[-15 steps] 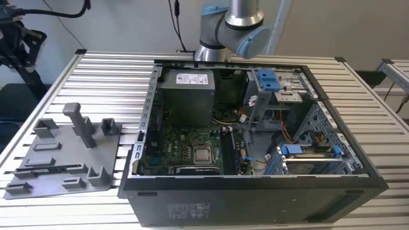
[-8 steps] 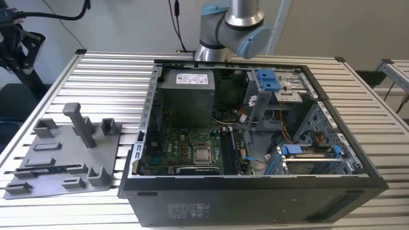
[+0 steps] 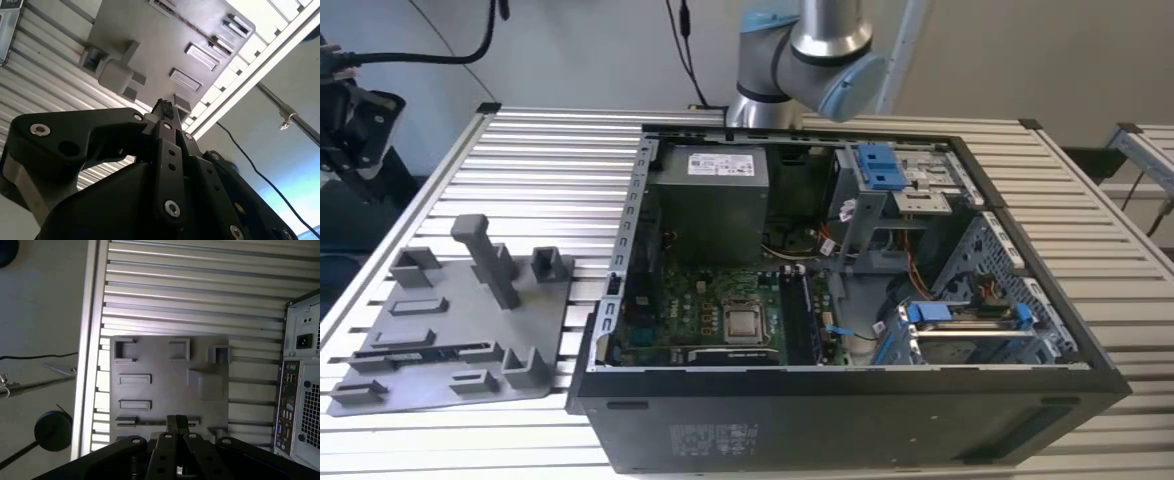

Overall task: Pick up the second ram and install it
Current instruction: 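Reach for the second ram, then pick up the second ram and move it above second insertion slot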

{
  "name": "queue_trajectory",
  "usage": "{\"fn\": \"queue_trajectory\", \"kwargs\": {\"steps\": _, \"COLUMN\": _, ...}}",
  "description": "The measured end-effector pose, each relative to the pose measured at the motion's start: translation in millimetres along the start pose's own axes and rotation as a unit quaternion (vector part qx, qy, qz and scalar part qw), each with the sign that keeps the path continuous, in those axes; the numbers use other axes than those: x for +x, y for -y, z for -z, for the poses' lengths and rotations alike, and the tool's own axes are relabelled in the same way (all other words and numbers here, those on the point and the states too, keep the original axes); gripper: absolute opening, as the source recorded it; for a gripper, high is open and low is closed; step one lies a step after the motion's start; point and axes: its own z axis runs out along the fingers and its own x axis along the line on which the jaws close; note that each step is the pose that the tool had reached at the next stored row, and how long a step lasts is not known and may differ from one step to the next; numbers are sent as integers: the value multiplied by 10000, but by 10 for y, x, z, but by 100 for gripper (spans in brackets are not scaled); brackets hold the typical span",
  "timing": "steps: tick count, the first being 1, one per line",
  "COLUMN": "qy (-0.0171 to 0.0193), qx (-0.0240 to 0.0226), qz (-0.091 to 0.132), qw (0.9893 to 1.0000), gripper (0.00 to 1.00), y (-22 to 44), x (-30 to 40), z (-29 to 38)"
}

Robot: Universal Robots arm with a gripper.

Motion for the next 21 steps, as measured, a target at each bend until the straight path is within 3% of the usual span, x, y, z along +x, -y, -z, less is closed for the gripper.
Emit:
{"fn": "queue_trajectory", "kwargs": {"steps": 7, "qy": -4, "qx": -1, "qz": -1, "qw": 10000, "gripper": 11, "y": 299, "x": 21, "z": -31}}
{"fn": "queue_trajectory", "kwargs": {"steps": 21, "qy": -5, "qx": -1, "qz": -1, "qw": 10000, "gripper": 11, "y": 313, "x": 22, "z": -35}}
